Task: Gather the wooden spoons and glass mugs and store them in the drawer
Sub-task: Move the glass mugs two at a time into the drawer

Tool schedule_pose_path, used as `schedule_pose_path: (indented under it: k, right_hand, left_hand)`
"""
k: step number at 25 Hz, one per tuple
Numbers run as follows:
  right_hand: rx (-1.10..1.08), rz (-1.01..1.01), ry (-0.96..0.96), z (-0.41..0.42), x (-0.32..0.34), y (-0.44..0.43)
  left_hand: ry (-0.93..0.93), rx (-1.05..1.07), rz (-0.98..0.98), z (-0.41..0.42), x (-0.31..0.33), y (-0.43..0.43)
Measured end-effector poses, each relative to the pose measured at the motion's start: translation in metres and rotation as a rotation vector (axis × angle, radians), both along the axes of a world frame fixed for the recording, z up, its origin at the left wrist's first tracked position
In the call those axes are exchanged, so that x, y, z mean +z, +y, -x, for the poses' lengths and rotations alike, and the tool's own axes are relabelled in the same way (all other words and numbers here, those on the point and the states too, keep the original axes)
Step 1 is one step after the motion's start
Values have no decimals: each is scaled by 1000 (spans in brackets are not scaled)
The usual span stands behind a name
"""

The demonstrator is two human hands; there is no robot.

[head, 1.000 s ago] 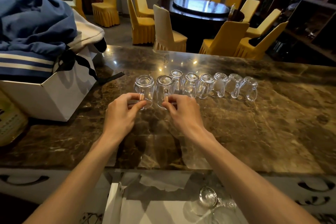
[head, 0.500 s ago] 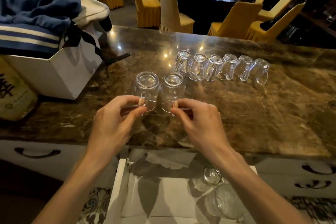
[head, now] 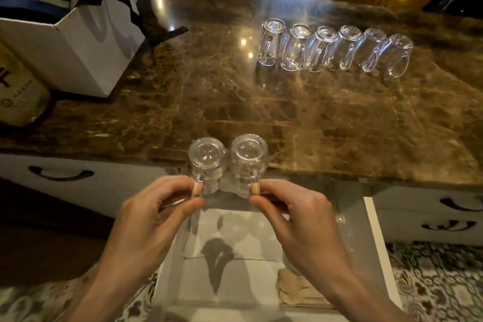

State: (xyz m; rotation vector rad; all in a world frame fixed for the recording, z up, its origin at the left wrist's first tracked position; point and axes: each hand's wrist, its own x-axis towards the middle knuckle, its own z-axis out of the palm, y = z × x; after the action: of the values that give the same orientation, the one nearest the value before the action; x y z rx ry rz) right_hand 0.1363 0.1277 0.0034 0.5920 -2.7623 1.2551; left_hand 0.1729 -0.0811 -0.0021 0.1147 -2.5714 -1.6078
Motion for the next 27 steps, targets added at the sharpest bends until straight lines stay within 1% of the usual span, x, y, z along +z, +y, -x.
schedule_pose_path:
  k: [5, 9, 14, 21, 24, 27]
  right_hand:
    - [18, 39, -127, -21, -31, 5]
    - [-19, 4, -235, -26, -59, 9]
    - [-22, -50, -342, -23, -89, 12]
    - [-111, -51, -442, -7, -124, 5]
    - [-108, -102, -416, 0, -133, 6]
    - [-99, -106, -370, 1, -140, 3]
  left_hand:
    - [-137, 34, -120, -18, -27, 10]
    - [-250, 25, -111, -21, -50, 15]
    - [-413, 74, -121, -13, -85, 19]
    - [-472, 29, -34, 0, -112, 34]
    - [-470, 5, -40, 3, -121, 38]
    - [-457, 24, -39, 4, -129, 40]
